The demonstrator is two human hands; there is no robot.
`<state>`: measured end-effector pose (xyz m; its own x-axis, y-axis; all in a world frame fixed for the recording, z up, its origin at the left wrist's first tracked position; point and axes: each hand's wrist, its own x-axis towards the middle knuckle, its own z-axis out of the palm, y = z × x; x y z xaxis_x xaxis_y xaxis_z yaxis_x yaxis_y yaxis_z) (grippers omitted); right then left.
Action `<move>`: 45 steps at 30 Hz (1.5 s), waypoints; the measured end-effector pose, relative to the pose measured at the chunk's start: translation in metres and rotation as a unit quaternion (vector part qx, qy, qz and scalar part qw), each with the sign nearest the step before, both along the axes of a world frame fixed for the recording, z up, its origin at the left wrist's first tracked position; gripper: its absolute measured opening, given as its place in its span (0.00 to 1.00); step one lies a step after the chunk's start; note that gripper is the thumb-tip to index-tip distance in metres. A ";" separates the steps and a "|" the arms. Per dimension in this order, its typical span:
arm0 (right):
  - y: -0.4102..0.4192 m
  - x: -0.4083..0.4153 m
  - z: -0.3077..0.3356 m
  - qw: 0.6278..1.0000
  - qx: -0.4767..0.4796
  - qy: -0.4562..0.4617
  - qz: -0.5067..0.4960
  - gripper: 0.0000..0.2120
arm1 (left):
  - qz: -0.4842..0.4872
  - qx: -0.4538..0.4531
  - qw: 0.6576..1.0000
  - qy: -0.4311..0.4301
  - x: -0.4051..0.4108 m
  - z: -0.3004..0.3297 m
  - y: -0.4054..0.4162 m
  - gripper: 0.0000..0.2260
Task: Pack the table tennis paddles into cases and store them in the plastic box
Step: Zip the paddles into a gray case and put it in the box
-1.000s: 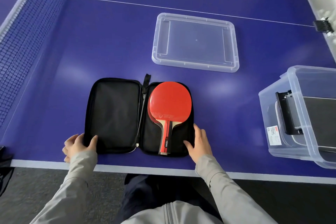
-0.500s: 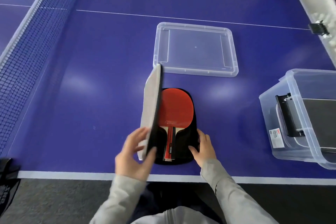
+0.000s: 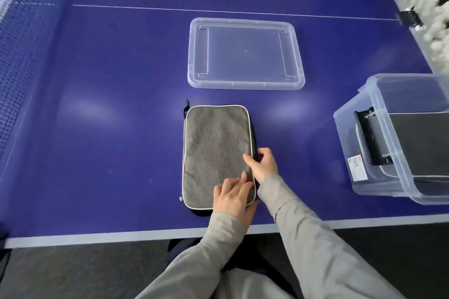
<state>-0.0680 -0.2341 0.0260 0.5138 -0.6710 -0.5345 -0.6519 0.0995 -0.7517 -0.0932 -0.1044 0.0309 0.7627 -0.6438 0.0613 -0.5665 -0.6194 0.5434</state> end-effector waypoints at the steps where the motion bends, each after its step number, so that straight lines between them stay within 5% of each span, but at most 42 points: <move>1: 0.000 0.001 -0.002 1.000 -0.005 0.008 -0.002 0.15 | 0.005 -0.004 1.000 -0.006 0.006 -0.001 0.004 0.17; 4: 0.000 0.003 -0.006 1.000 -0.017 0.024 0.003 0.16 | 0.133 -0.019 0.991 0.013 0.040 -0.006 0.027 0.18; 6: 0.002 0.002 -0.009 1.000 -0.024 0.017 0.000 0.17 | 0.260 -0.002 0.960 0.104 0.072 -0.010 0.045 0.23; 10: 0.004 -0.003 -0.013 1.000 -0.014 0.008 -0.004 0.18 | 0.373 -0.122 0.821 0.414 0.120 -0.016 0.060 0.34; 12: 0.004 -0.004 -0.015 1.000 0.001 0.002 -0.003 0.18 | 0.390 -0.166 0.760 0.492 0.133 -0.015 0.055 0.34; 19: 0.001 -0.005 -0.018 0.999 -0.008 0.022 0.025 0.18 | 0.384 -0.073 0.784 0.483 0.149 -0.017 0.036 0.29; 23: -0.004 -0.006 -0.020 0.998 -0.010 0.052 0.034 0.19 | 0.354 -0.082 0.783 0.505 0.151 -0.015 0.032 0.18; 36: -0.017 -0.011 -0.015 0.999 -0.014 0.033 0.036 0.21 | 0.318 -0.214 0.774 0.504 0.134 -0.004 0.025 0.31; 41: -0.007 -0.024 0.007 0.981 -0.192 -0.038 0.020 0.24 | 0.369 -0.286 0.734 0.493 0.125 0.007 0.019 0.32; 45: 0.017 -0.044 0.023 0.911 -0.401 -0.083 0.044 0.17 | 0.451 -0.340 0.686 0.458 0.125 0.021 0.015 0.29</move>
<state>-0.1124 -0.2167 0.0493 0.6137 -0.7638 0.2000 -0.5009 -0.5725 -0.6491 0.0314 -0.0895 0.0518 0.7512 0.0563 -0.6577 0.6532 0.0804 0.7529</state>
